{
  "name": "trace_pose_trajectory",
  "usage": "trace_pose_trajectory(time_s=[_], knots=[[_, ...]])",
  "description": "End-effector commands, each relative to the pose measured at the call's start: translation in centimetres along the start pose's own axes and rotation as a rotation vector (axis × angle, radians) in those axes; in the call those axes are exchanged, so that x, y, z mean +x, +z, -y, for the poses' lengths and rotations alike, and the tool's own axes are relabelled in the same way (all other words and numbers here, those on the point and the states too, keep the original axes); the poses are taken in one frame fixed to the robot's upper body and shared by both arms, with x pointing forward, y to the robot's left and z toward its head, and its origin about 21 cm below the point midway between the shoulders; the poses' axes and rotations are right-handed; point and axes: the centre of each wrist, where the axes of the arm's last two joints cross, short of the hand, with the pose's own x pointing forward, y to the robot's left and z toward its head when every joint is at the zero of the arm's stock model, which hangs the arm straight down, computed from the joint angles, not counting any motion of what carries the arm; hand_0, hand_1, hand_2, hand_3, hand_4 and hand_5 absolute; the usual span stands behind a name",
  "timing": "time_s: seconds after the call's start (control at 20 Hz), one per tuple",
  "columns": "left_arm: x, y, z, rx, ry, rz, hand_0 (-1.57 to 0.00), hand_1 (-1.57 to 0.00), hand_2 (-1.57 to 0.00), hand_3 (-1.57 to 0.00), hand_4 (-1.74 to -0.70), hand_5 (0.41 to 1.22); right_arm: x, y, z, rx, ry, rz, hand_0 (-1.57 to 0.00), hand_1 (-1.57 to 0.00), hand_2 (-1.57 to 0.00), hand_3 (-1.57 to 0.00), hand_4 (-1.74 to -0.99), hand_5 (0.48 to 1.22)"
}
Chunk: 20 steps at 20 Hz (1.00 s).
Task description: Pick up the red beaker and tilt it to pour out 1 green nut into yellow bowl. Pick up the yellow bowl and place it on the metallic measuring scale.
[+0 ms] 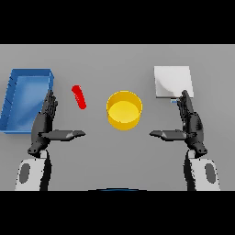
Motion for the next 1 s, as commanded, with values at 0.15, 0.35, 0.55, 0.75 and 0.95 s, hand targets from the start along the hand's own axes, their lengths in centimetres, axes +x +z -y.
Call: trace_pose_trajectory(time_s=[0.15,0.35,0.55,0.75,0.95], knots=[[-0.1,0.6,0.5,-0.003,0.003,0.007,0.00,0.00,0.00,0.00,-1.20,0.677,0.0,0.0,-0.3,0.001,-0.001,0.001,0.00,0.00,0.00,0.00,-1.177,0.572],[0.8,2.2,0.5,-0.054,-0.092,0.053,0.00,0.00,0.00,0.00,-1.20,0.677,0.5,0.7,0.0,0.024,0.176,0.058,0.00,0.00,0.00,0.00,-1.178,0.573],[1.5,3.1,1.1,-0.085,-0.144,0.037,0.00,0.00,0.00,0.00,-1.20,0.668,1.0,1.3,-0.4,0.055,0.244,0.081,0.00,0.00,0.00,0.00,-1.194,0.583],[1.6,3.0,1.0,-0.086,-0.169,0.014,0.00,0.00,0.00,0.00,-1.17,0.653,1.2,1.5,-0.2,0.074,0.197,0.080,0.00,0.00,0.00,0.00,-1.244,0.597],[0.7,2.4,2.0,-0.098,-0.157,-0.021,0.00,0.00,0.00,0.00,-1.19,0.658,1.2,1.4,0.3,0.097,0.179,0.097,0.00,0.00,0.00,0.00,-1.291,0.621]])
